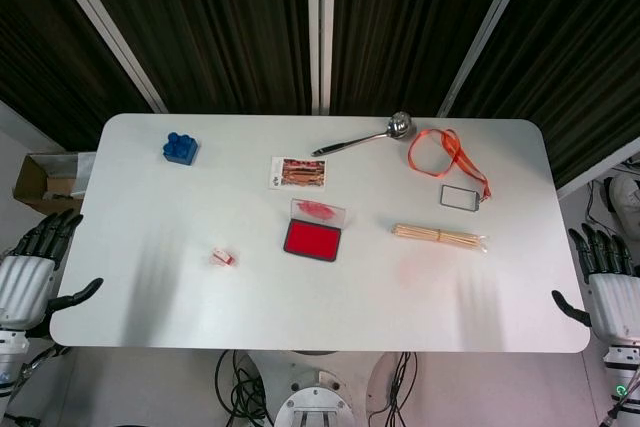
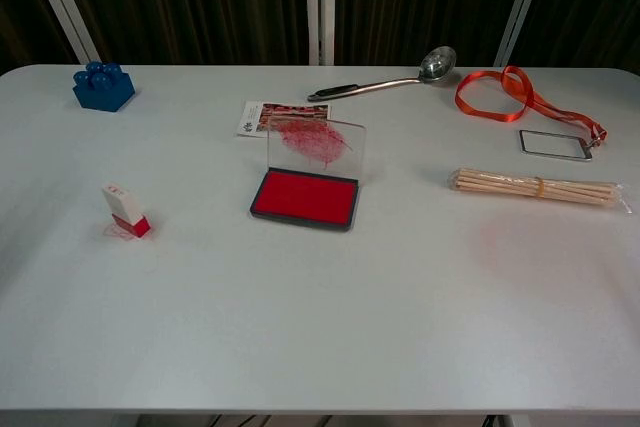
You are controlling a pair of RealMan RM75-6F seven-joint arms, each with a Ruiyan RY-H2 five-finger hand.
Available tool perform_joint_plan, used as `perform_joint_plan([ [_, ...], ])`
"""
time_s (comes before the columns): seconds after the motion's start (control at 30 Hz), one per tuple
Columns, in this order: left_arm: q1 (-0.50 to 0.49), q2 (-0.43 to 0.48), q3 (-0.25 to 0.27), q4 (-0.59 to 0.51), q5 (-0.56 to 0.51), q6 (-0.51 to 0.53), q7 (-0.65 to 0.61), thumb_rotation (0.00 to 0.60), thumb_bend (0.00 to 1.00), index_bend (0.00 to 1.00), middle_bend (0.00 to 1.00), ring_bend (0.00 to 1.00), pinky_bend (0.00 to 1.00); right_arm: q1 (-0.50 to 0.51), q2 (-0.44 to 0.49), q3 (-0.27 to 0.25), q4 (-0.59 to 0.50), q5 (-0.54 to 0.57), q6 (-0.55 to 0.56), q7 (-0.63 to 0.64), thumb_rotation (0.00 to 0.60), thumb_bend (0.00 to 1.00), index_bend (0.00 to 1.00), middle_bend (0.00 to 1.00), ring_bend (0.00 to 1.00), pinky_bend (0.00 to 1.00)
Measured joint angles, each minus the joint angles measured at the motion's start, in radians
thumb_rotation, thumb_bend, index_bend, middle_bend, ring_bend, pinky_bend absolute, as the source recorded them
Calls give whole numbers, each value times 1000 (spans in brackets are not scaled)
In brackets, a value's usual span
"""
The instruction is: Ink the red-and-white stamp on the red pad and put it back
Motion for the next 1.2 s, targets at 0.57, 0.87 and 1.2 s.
perform_joint_plan([
  [0.57,-23,10,3,-15,35,-24,83,548,126,55,49,190,454,-9,2,-6,10,-10,12,16,600,106,0,0,0,0],
  [0.87,-161,-8,-11,-16,107,-170,162,600,144,122,227,802,983,-3,12,-2,-4,0,-1,-3,600,107,0,0,0,0],
  [1.2,-361,-187,-2,147,179,-411,175,600,162,163,237,825,980,-5,4,-5,-2,15,-12,-12,600,107,0,0,0,0],
])
